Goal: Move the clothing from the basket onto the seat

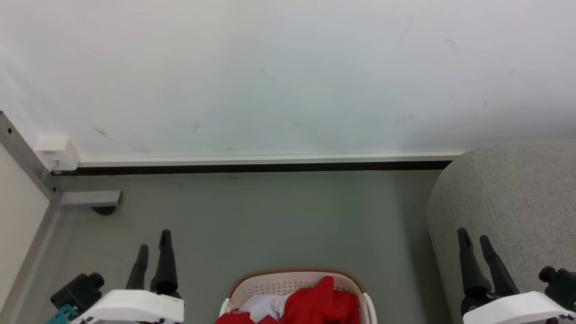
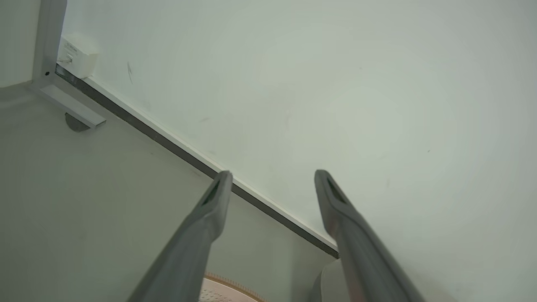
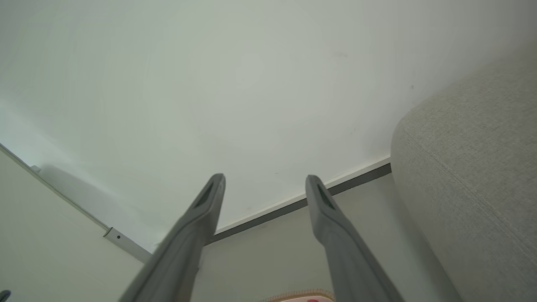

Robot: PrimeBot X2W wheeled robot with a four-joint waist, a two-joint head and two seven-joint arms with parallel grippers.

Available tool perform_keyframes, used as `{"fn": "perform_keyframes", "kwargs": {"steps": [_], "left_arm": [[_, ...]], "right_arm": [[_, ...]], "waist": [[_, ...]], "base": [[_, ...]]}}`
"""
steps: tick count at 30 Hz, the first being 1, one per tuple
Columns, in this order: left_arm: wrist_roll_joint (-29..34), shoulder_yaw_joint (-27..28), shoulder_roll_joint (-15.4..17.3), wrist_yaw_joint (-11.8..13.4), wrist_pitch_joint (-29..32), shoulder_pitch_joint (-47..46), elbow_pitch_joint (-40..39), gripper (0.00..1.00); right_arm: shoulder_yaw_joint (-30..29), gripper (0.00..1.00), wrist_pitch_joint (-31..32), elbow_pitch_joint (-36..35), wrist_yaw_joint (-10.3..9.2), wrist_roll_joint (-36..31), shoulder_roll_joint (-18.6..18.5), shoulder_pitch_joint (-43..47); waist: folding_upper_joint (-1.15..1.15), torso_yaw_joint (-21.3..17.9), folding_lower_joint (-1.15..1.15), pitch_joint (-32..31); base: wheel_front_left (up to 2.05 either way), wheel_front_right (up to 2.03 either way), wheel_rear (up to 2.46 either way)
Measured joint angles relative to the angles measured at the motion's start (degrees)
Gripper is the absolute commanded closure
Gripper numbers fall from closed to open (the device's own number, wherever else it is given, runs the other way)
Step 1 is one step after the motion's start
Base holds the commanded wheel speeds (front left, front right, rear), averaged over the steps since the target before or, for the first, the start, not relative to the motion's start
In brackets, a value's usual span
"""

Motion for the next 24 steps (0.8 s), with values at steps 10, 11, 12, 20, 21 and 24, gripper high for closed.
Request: {"fn": "perform_keyframes", "kwargs": {"steps": [10,11,12,20,21,24], "left_arm": [[7.0,-1.1,0.1,1.3,-1.8,0.0,0.2,0.00],[7.5,-1.1,0.1,1.4,-1.9,0.0,0.3,0.00],[8.3,-1.2,0.1,1.4,-2.0,0.0,0.3,0.00],[12.9,-1.5,0.1,2.3,-3.2,0.0,0.3,0.00],[13.3,-1.5,0.2,2.4,-3.4,0.0,0.3,0.00],[14.8,-1.7,0.2,2.5,-3.6,0.0,0.2,0.00]], "right_arm": [[1.3,0.00,-1.5,0.9,0.00,-8.5,0.1,-0.2],[1.3,0.00,-1.8,1.0,0.00,-9.2,0.1,-0.2],[1.3,0.00,-1.9,1.1,0.00,-9.8,0.1,-0.2],[1.3,0.00,-3.1,1.3,0.00,-14.8,0.3,-0.9],[1.4,0.00,-3.2,1.3,0.00,-15.5,0.3,-0.9],[1.6,0.00,-3.7,1.4,0.00,-17.0,0.3,-1.0]], "waist": [[0.00,0.3,0.00,-0.2],[0.00,0.3,0.00,-0.2],[0.00,0.3,0.00,-0.2],[0.00,0.3,0.00,-0.3],[0.00,0.3,0.00,-0.3],[0.00,0.3,0.00,-0.3]], "base": [[0.00,0.00,0.00],[0.00,0.00,0.00],[0.00,0.00,0.00],[0.00,0.00,0.00],[0.00,0.00,0.00],[0.00,0.00,0.00]]}}
